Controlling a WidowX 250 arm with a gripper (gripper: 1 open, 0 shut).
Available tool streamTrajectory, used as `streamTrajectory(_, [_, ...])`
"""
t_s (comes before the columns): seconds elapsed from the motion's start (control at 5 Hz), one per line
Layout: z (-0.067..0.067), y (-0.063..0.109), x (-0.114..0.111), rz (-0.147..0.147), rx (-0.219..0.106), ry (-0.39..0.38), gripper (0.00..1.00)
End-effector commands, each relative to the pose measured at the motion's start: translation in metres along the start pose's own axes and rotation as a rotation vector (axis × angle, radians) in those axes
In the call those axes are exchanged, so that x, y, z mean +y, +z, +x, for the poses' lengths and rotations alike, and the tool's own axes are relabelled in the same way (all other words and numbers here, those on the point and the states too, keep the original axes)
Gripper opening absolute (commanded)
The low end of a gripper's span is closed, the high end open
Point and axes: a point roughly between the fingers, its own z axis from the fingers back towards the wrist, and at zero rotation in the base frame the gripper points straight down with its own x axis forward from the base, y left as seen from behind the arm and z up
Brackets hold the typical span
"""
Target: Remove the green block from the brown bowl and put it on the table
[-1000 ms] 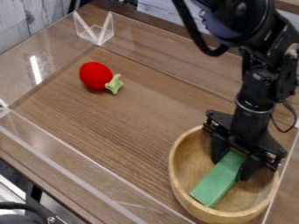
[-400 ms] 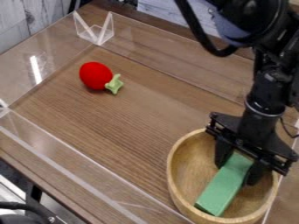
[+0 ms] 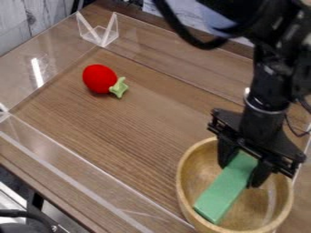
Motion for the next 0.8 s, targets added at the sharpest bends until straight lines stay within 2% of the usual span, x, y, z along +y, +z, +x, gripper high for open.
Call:
streamTrajectory(0.0, [0.000,0.023,0.007,-0.006,-0.034,0.052,0.00])
streamTrajectory(0.2, [-0.002,0.036,0.019,-0.004,-0.035,0.119,0.00])
streamTrajectory(0.6, [-0.009,0.022,0.055,-0.001,-0.030,0.113,0.00])
